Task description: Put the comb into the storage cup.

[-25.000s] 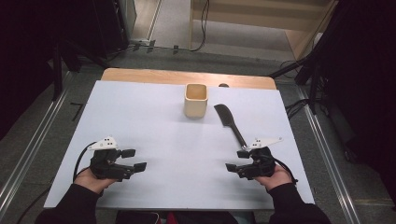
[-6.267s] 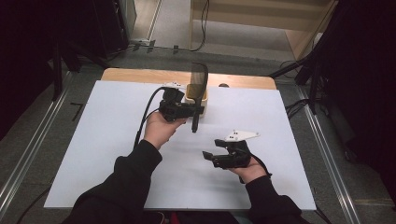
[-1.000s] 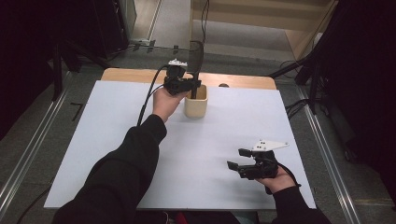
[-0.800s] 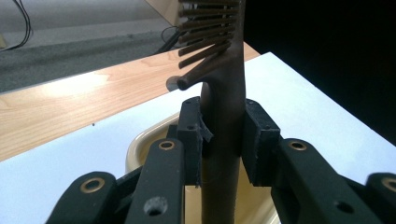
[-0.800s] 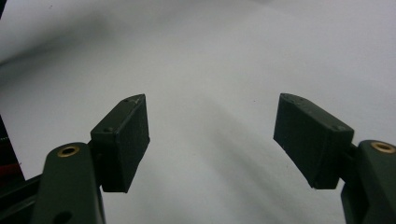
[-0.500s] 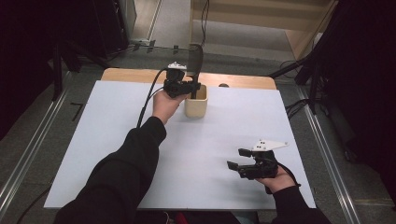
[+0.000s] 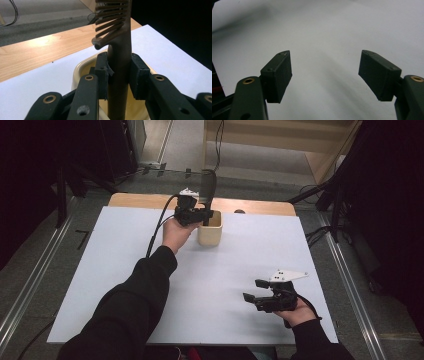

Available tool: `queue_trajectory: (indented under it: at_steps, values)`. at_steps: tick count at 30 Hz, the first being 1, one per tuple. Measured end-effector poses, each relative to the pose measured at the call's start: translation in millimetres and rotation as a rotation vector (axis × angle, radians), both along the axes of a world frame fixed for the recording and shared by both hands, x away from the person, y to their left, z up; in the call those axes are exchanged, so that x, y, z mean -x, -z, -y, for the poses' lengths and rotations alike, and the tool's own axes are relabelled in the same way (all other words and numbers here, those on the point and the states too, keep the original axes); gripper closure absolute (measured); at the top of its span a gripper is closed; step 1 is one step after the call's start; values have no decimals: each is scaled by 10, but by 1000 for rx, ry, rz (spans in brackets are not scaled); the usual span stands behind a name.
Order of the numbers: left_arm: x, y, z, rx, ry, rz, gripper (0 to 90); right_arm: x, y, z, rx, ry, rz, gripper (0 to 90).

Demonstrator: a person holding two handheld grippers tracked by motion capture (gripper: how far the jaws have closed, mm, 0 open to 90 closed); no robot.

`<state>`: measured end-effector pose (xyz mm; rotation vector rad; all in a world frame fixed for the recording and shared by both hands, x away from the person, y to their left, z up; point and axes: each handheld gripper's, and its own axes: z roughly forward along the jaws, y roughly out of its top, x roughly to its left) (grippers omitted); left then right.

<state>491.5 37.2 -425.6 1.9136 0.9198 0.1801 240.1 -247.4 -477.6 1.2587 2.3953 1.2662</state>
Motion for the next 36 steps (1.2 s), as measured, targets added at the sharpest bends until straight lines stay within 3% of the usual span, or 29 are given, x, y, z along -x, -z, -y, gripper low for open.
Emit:
queue_trajectory:
  at_steps: [4, 15, 23, 28, 36]
  values:
    - [-6, 13, 1, 8, 12, -15, 714, 1, 2, -2, 0, -1, -1, 250]
    - [8, 50, 43, -35, 23, -11, 717, 5, 2, -10, 7, -6, -2, 250]
    - [13, 53, 42, -27, 24, -9, 713, 4, 2, -12, 7, -6, -1, 250]
    - [21, -15, -11, -5, 12, 10, 463, 5, 1, -8, 7, -6, 0, 250]
    - [23, -97, -118, 29, 23, -22, 420, 6, 3, -18, 10, -9, -1, 250]
